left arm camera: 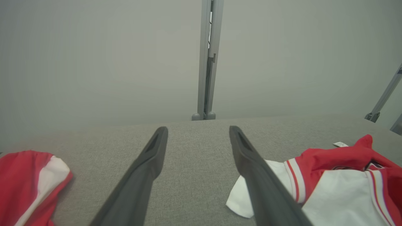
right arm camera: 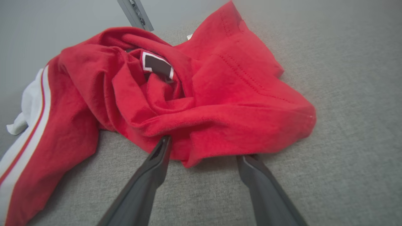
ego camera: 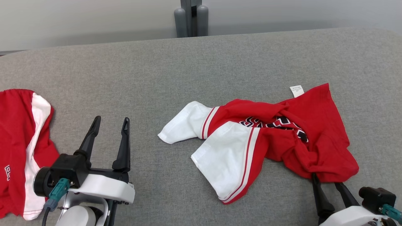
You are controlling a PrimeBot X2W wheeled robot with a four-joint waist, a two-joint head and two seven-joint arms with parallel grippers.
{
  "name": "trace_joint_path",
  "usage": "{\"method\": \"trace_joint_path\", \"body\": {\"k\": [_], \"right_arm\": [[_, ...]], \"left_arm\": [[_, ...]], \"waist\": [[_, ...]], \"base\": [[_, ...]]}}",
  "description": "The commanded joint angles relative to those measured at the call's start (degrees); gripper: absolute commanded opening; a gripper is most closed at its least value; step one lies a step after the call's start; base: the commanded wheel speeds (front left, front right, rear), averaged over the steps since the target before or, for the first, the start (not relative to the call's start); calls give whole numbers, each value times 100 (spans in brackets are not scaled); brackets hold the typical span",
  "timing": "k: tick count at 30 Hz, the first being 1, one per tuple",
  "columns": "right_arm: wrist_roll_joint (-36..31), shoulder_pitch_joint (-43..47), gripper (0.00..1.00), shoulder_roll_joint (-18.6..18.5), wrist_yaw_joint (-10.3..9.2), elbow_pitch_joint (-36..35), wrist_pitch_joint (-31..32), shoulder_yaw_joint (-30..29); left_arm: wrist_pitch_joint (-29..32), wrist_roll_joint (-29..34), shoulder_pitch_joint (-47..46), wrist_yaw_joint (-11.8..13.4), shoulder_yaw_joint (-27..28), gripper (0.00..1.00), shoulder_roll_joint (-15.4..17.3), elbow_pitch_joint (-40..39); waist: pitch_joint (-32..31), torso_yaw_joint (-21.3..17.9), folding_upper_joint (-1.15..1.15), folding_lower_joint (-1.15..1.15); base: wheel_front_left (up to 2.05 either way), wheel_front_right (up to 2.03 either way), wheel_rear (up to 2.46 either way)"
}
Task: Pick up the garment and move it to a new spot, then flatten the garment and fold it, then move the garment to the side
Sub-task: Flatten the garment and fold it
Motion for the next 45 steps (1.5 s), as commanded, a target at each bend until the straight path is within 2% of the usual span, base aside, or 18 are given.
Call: {"method": "trace_joint_path", "body": {"k": [1, 7, 14, 18, 28, 45], "right_arm": [[-56, 141, 100, -39, 3, -180, 134, -2], [-183, 740, 100, -45, 3, -1174, 733, -71], [-329, 702, 100, -37, 3, -2512, 558, -350], [-513, 482, 100, -37, 3, -2754, 513, -430], [-1191, 346, 100, -61, 3, -2678, 818, -329], [-1215, 499, 100, -49, 3, -2479, 851, -347]], "left_arm": [[0, -13, 69, 46, 48, 100, 63, -17], [15, -36, 187, 134, 139, 100, 147, -71], [30, -76, 336, 281, 273, 100, 248, -154], [43, -45, 351, 346, 297, 100, 288, -231], [259, 76, 740, 521, 84, 100, 323, -527], [359, 77, 1003, 598, -93, 100, 348, -549]], "waist": [[-35, -39, 0, 0], [-178, -161, 0, 0], [-387, -262, 0, 0], [-490, -254, 0, 0], [-819, -69, 0, 0], [-971, 170, 0, 0]], "base": [[0, 0, 0], [0, 0, 0], [0, 0, 0], [0, 0, 0], [0, 0, 0], [0, 0, 0]]}}
